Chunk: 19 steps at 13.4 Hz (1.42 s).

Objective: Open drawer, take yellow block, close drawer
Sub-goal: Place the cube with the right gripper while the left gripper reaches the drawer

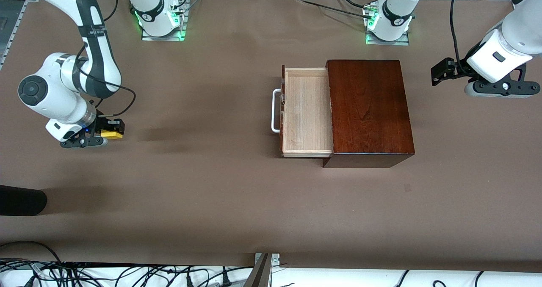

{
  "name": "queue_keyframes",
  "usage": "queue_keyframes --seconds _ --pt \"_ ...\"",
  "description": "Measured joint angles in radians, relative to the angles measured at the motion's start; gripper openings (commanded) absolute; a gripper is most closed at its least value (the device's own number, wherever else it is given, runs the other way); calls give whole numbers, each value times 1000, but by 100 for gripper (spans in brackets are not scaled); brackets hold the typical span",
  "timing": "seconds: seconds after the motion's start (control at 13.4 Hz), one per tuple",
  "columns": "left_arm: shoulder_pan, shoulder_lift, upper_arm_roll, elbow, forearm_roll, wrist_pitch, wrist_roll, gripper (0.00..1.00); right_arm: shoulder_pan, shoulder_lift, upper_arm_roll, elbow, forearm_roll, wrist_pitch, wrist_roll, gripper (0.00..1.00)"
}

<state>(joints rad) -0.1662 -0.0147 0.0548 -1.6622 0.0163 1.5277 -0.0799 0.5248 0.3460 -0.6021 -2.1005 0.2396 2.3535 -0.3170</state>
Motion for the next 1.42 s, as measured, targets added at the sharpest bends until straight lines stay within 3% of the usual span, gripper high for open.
queue_keyframes --seconds 0.97,1.34,1.42 --pt "-1 0 -2 21 0 0 0 100 -33 201 5 1 335 143 -195 0" --pt "-1 -1 -12 22 0 0 -8 100 -33 231 6 11 356 148 -211 0" --pt "-2 -1 -25 22 0 0 -31 100 -33 231 6 11 356 148 -211 17"
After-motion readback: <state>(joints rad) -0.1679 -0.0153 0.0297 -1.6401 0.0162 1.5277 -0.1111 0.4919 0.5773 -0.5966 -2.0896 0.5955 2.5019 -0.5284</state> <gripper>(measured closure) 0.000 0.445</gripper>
